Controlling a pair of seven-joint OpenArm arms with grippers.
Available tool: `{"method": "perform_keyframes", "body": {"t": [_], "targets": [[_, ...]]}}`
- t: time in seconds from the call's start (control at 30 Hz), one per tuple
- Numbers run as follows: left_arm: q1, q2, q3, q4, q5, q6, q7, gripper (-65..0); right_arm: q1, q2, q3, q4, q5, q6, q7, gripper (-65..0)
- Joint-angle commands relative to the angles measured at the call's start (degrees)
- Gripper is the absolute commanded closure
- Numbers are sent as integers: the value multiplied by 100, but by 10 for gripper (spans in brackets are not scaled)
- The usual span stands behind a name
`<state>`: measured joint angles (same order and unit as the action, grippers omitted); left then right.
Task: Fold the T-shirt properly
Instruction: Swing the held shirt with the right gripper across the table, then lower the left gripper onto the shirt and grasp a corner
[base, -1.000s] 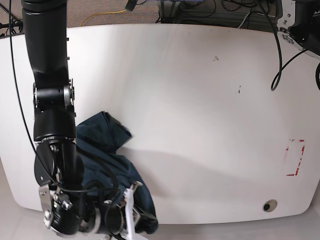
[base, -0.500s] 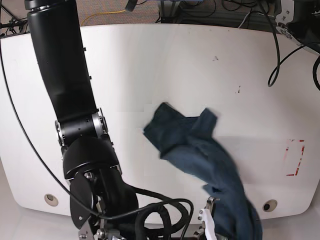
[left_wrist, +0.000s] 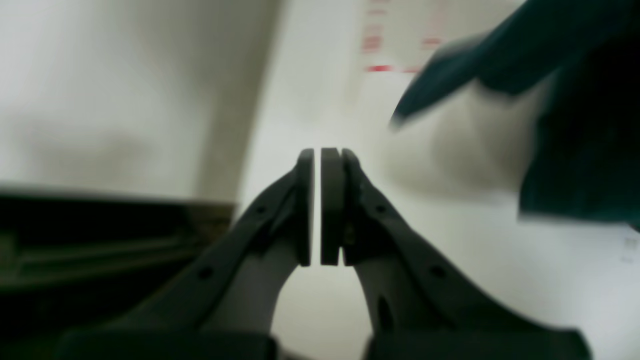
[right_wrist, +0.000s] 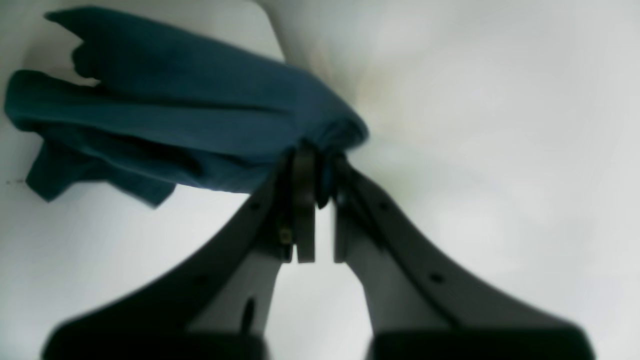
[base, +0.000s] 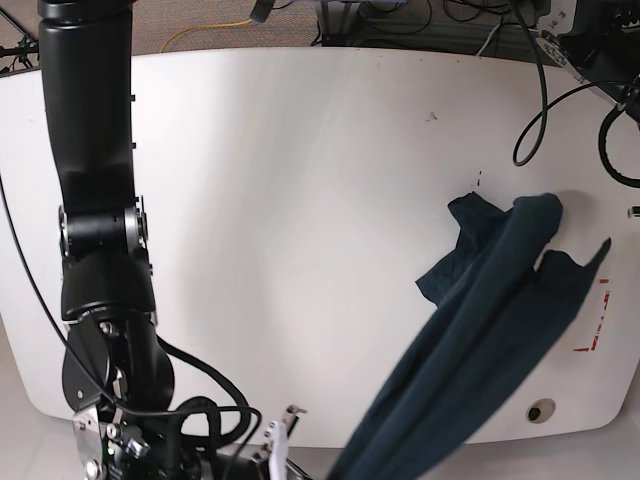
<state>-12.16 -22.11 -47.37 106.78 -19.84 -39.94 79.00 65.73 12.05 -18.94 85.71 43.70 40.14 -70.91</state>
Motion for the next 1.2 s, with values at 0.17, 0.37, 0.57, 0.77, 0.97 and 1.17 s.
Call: {"method": "perform_keyframes", "body": {"t": [0.17,0.37,0.57,0.77,0.97,1.17], "targets": [[139,457,329,95,10,-6,-98,0,-582,733,694,57,-23,-14,116,-27],[403,861,628,95,10,-6,-98,0,-1286,1058,1177,198,-58,-14,124,-27],[632,1266,1155,131,10,-6,-98,-6,-2103,1261,1503,567,-58,-14,124,-27],[808,1600,1841,113,10,-6,-98,-196,-2710,1269,1863,743,-58,-14,124,-27],[887,1881,2421,113,36,-6,-467,-375,-3176,1261,2188,787,-58,-14,124,-27],[869,2075,2922,-318,54,16,-924,-388,-3501,1261,2566,787,-58,-14,124,-27]]}}
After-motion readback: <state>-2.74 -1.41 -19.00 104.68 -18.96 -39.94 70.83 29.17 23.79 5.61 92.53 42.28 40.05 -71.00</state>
